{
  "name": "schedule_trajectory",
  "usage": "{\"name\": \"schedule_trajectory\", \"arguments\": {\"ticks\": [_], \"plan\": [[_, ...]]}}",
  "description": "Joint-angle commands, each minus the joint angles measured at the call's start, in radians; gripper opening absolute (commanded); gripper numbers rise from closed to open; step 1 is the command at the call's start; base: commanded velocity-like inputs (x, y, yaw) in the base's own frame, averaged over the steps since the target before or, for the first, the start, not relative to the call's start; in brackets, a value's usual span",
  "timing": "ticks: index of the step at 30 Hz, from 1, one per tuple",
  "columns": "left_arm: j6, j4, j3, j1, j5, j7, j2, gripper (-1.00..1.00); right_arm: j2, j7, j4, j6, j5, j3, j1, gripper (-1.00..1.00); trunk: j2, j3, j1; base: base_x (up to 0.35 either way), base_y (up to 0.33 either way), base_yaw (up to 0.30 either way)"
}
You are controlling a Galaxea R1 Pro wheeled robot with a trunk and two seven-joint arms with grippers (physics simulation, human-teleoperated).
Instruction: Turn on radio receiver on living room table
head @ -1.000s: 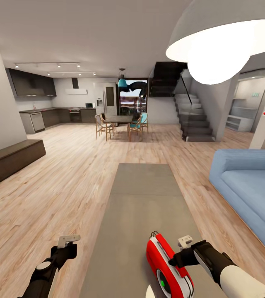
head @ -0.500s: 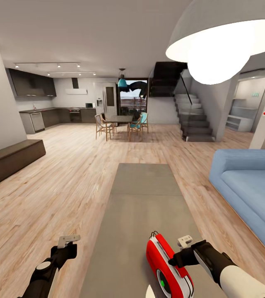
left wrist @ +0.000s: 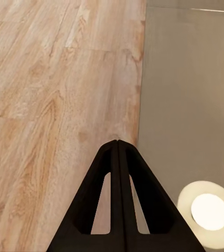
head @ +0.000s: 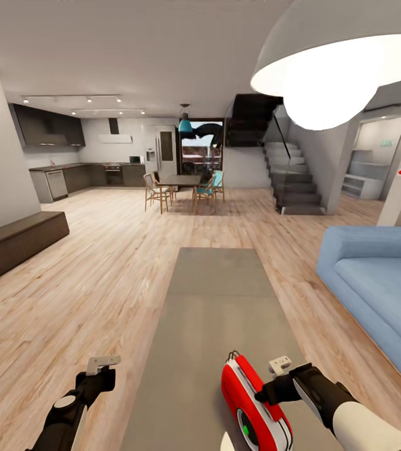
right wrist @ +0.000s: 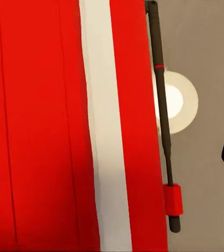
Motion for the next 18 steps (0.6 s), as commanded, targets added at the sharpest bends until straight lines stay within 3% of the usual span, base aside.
{"name": "schedule_trajectory", "arguments": {"ticks": [1,18], "plan": [[0.000,0.000,0.000,0.000,0.000,0.000,0.000,-1.00,0.000,0.000,0.000,0.000,0.000,0.000,0.000,1.00,0.007,0.003,-0.004,0.000,0.000,0.000],[0.001,0.001,-0.002,0.000,-0.002,0.000,0.000,-1.00,0.000,0.000,0.000,0.000,0.000,0.000,0.000,1.00,0.126,0.056,-0.069,0.000,0.000,0.000]]}}
